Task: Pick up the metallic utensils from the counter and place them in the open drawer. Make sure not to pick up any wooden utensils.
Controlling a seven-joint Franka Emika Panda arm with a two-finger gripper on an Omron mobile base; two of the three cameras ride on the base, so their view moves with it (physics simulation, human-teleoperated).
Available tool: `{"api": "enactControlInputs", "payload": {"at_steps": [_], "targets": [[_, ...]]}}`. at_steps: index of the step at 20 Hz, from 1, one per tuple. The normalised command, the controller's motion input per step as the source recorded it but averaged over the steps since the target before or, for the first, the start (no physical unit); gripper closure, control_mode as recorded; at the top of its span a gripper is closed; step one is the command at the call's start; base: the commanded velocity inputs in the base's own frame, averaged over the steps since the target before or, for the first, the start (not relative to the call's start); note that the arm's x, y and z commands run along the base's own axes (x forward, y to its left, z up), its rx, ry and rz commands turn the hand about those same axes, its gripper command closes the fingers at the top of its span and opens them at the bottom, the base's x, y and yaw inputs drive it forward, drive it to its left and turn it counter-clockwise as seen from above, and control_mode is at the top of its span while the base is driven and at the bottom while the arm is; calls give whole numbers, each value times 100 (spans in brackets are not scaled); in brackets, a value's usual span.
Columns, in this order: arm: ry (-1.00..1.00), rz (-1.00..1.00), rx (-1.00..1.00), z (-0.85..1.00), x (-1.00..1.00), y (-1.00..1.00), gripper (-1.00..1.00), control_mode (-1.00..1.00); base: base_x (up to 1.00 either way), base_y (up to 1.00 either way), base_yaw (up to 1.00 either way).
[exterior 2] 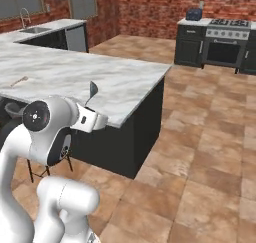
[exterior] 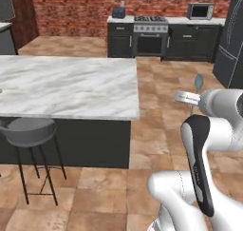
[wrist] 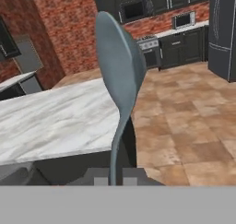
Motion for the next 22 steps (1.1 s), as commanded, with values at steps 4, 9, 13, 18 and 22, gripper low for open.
{"api": "enactControlInputs", "payload": {"at_steps": [4, 9, 13, 18, 22], "targets": [[0, 0, 0, 0, 0, 0, 100, 100, 93, -100, 0], [0, 0, 0, 0, 0, 0, 100, 100, 100, -100, 0], [0, 0, 0, 0, 0, 0, 100, 100, 100, -100, 0], [0, 0, 0, 0, 0, 0, 100, 100, 100, -100, -1], [0, 0, 0, 0, 0, 0, 100, 100, 100, -100, -7]]}}
